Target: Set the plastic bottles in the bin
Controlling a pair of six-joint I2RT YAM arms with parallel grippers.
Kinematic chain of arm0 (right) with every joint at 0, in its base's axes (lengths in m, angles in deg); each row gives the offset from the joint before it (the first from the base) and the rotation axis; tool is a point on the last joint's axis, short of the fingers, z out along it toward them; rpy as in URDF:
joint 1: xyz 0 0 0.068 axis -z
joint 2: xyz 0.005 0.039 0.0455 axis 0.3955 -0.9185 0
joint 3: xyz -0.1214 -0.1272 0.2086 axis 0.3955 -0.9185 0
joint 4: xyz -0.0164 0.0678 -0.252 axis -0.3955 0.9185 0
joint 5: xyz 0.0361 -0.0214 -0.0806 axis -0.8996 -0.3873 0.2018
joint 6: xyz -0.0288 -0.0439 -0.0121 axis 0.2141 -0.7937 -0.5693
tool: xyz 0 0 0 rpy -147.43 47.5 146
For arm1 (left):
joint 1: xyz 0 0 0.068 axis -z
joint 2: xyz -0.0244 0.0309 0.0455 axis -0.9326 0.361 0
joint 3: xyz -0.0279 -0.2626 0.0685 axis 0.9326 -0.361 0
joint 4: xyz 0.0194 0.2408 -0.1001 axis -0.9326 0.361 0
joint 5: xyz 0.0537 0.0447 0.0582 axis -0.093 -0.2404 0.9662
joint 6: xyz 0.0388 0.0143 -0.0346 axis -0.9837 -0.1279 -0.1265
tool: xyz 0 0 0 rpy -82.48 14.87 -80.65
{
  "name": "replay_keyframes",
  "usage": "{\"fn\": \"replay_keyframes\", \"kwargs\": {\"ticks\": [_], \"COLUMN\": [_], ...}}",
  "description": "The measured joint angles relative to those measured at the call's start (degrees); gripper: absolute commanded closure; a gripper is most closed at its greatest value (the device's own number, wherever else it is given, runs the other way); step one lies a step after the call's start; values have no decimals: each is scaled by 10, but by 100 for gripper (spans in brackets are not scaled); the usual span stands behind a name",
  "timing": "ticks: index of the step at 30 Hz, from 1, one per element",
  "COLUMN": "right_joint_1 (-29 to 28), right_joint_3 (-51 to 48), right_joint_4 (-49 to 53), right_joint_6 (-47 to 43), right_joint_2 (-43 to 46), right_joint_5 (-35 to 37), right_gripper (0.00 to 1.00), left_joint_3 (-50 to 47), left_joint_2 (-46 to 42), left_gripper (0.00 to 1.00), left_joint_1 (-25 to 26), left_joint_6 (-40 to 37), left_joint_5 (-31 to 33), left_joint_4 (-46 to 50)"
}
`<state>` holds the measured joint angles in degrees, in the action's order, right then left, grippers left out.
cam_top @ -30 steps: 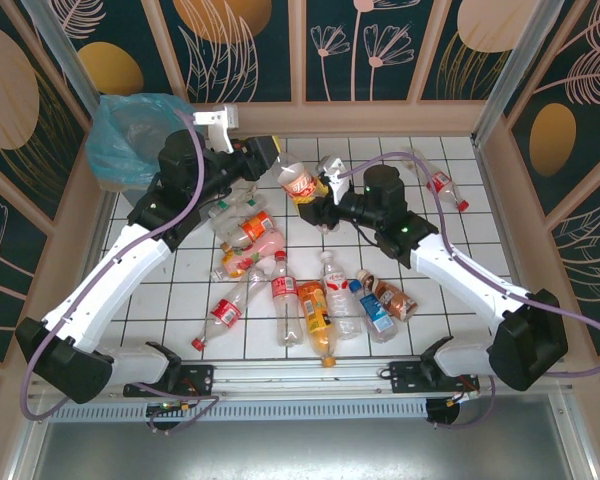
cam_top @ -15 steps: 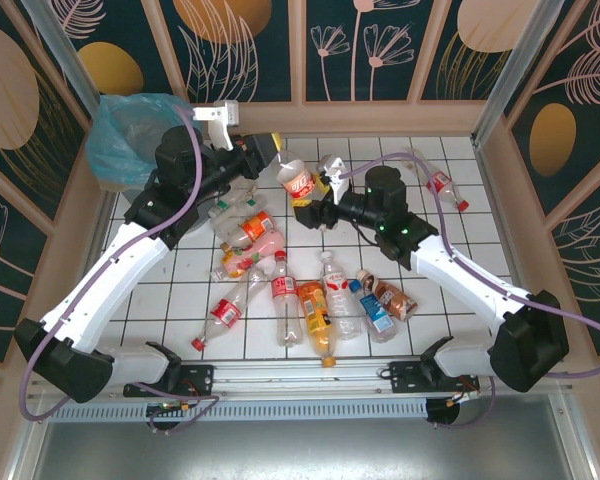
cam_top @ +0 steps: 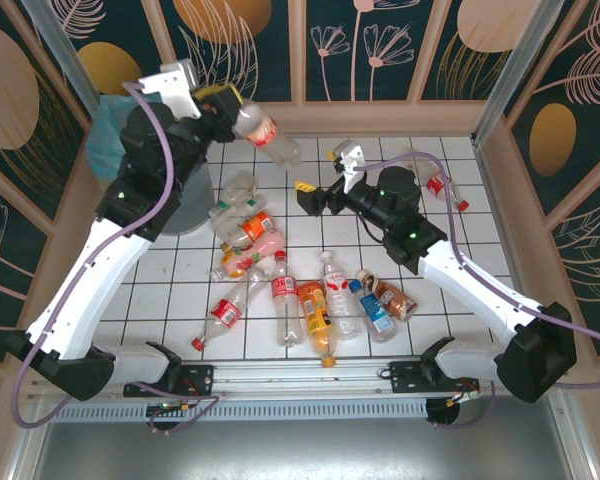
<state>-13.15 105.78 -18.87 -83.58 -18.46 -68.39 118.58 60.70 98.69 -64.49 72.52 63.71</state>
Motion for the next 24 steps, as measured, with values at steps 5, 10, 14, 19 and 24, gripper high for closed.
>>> {"fn": "replay_keyframes", "kwargs": {"ticks": [5,10,14,19,24], "right_joint_1": [-5,-28,-52,-79,-92], "right_joint_3": [10,43,68,90,110], "right_joint_4": [2,5,24,54,78], "right_joint_6": [-1,-12,-26,-40,-46], "right_joint_2": [-3,-21,-46,-81,-109], "right_joint_5": [9,11,21,42,52], "right_gripper": [1,1,1,1,2], "left_joint_3": [56,79,108,121,123], "left_joint_2": [9,12,28,52,92], "left_gripper": [100,100,100,100,100], "left_joint_1": [-52,-101,-117,-170,-226], "left_joint_6": [-41,-83,-121,-133,-128], "left_joint_5": [73,153,200,205,187], "left_joint_4": [19,34,37,42,55]}}
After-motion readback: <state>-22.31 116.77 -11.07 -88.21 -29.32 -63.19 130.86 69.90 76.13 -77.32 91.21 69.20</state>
